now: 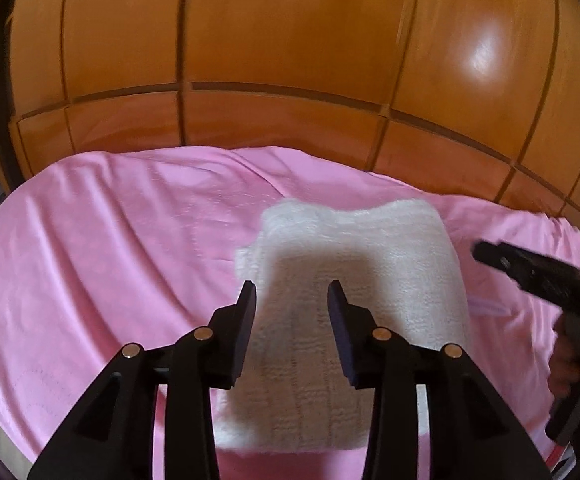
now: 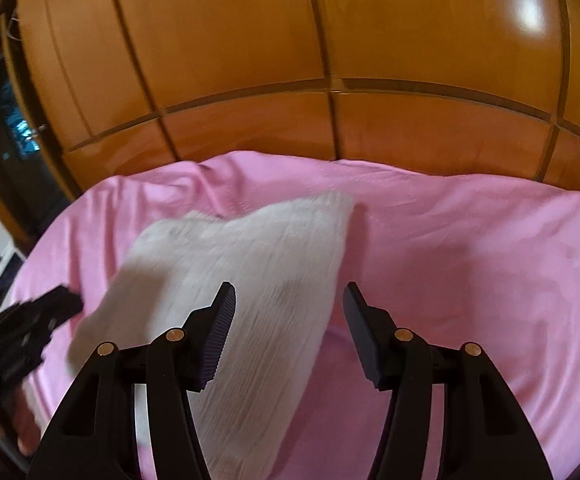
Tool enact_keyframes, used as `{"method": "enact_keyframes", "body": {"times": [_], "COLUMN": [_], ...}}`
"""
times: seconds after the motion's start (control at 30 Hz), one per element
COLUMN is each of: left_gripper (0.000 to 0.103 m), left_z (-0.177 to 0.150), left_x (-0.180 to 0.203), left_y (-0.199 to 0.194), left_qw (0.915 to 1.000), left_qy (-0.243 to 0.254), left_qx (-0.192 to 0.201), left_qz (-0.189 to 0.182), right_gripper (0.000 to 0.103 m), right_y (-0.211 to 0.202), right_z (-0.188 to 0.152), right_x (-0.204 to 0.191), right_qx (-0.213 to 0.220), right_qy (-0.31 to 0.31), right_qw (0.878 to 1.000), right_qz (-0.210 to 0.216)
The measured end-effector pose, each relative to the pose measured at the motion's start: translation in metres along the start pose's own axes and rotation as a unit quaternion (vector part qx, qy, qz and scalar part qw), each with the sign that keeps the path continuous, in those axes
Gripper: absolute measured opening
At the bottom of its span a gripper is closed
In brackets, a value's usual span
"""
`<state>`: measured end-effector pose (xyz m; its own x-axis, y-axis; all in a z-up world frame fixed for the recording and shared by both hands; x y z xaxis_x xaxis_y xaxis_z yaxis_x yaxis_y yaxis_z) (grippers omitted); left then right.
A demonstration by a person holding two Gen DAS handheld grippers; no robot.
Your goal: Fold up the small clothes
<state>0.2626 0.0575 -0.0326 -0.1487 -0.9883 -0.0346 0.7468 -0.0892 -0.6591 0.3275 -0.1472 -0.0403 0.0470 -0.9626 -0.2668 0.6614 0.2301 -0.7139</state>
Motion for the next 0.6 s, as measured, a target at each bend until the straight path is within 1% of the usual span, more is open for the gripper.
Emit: {"method": "enact_keyframes", "body": {"times": [0.13, 0.43, 0.53, 0.6], "left_gripper": [0.039, 0.039, 0.040, 0.040], "left_z": [0.000, -0.004, -0.011, -0.020], "left_x": [0.006, 0.006, 0.002, -0.005], "left_y": [0.009, 0.027, 0.042, 0.055], "left_qw": [0.9999, 0.9996, 0.9990, 0.9981], "left_qy": [0.016, 0.018, 0.019, 0.014], "left_qx": [-0.004, -0.019, -0.040, -0.059], "left_qz": [-0.005, -0.011, -0.004, 0.007], "right_gripper": [0.055, 0.055, 0.055, 0.055], "right_y": [0.015, 0.038, 0.054, 0.070], "right_z": [0.008, 0.012, 0.010, 0.004], "right_x": [-0.001, -0.009, -0.017, -0.028], "right_qx": [-0.002, -0.013, -0.031, -0.049], "right_qy": [0.000, -0.009, -0.005, -0.008], "right_qw": [1.000, 1.000, 0.999, 0.999], "right_qz": [-0.008, -0.015, -0.007, -0.008]}}
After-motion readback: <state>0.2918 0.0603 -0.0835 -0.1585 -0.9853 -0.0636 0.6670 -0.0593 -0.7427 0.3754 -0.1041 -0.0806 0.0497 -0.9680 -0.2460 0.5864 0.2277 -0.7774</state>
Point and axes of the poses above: each gripper's, at about its wrist camera, not at the fingertips, and y roughly the way its jaws point, x to its right, z to its top, the point moved 2 cm from there along y, roughly the way its jaws point, and after that the axes turned 12 degrees about y, right-handed, at the moved point
